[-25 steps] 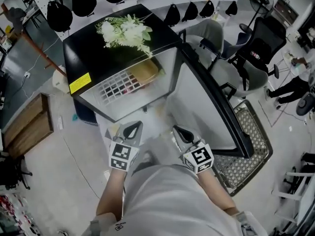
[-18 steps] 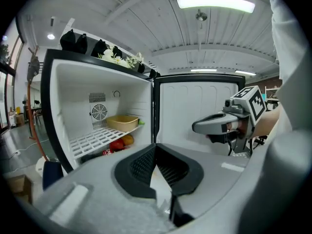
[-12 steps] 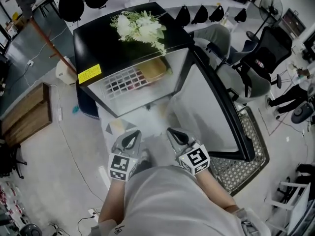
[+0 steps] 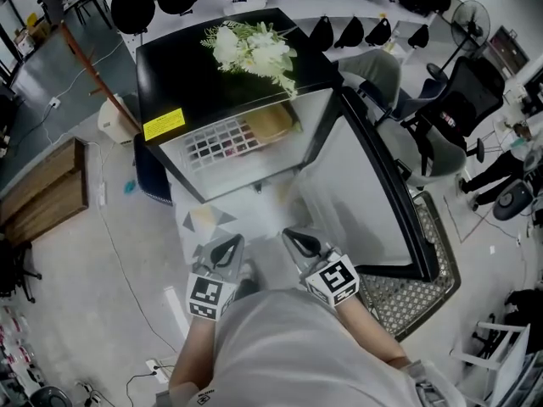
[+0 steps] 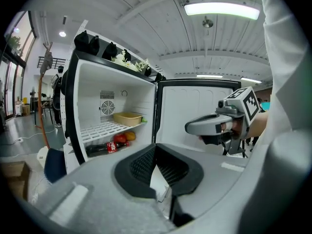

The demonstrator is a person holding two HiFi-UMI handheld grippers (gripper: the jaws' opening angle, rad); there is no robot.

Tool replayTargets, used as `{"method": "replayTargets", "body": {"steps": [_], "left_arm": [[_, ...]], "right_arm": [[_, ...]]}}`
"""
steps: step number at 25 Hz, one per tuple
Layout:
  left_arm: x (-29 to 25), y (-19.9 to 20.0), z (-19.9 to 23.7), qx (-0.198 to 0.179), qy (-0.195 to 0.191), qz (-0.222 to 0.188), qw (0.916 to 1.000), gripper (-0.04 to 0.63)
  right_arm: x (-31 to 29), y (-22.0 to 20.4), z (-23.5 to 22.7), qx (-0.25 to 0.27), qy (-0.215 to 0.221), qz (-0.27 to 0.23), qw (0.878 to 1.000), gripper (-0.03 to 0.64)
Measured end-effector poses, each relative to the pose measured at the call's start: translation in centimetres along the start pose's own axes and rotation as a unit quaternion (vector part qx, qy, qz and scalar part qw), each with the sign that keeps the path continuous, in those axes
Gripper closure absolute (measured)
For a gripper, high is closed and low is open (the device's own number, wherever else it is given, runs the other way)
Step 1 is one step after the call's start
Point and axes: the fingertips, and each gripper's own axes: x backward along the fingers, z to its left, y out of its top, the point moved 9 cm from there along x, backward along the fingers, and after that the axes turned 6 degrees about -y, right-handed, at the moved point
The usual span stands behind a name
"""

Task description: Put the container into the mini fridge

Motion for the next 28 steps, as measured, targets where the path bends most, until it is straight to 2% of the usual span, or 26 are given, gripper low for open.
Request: {"method": "replayTargets", "body": {"steps": [8, 28], "left_arm": [[0.2, 0.5, 0.2, -0.003, -0.007, -0.009, 0.9999, 0.588], [0.4, 1.1, 0.5, -0.016, -0.024, -0.008, 0.9996, 0.586]], "right_arm": [[0.1, 0.3, 0.7, 0.02, 0.008, 0.0, 1.0, 0.614], [0.8, 0.3, 1.0, 0.006, -0.019, 0.001, 1.0, 0.614]]}}
